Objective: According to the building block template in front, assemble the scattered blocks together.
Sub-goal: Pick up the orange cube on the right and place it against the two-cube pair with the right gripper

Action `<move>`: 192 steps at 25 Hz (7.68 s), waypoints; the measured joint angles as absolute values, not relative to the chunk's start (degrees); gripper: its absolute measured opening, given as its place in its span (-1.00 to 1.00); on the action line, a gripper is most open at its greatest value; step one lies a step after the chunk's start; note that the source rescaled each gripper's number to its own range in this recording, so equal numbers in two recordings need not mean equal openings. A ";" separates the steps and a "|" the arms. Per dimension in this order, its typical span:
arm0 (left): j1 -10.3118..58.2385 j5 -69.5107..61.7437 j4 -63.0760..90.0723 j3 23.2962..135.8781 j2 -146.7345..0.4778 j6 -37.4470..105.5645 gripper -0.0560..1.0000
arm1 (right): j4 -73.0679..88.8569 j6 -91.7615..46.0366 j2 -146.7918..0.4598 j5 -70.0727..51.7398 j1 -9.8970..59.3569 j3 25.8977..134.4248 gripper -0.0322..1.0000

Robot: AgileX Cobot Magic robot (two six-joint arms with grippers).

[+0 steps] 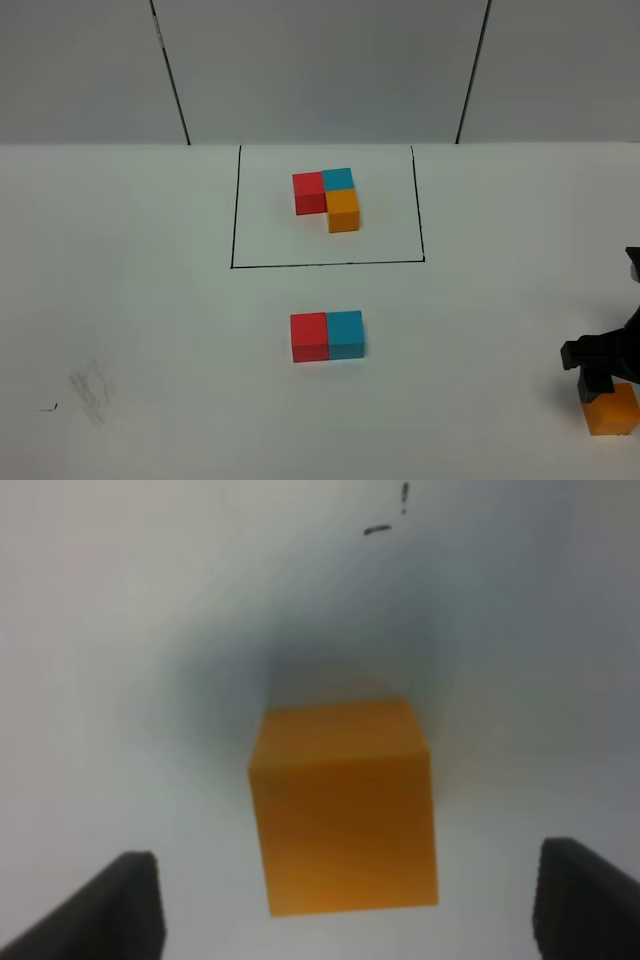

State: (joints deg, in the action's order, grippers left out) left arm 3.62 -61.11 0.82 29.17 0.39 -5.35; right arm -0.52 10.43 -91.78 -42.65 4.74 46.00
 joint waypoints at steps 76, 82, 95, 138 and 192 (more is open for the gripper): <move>3.62 -61.11 0.82 29.17 0.39 -5.35 0.93 | -0.95 7.58 -102.22 -32.37 4.74 43.78 -0.91; 3.62 -61.11 0.82 29.17 0.39 -5.35 0.93 | -0.93 7.52 -102.22 -31.00 4.74 43.78 -0.91; 3.62 -61.11 0.82 29.17 0.39 -5.35 0.93 | -0.69 7.52 -102.22 -30.46 4.74 43.78 -0.91; 3.62 -61.11 0.82 29.17 0.39 -5.35 0.93 | -4.01 27.60 -74.92 -57.73 28.41 47.91 -0.91; 3.62 -61.11 0.82 29.17 0.39 -5.35 0.93 | 4.20 36.39 -99.28 -49.52 41.32 66.07 -0.91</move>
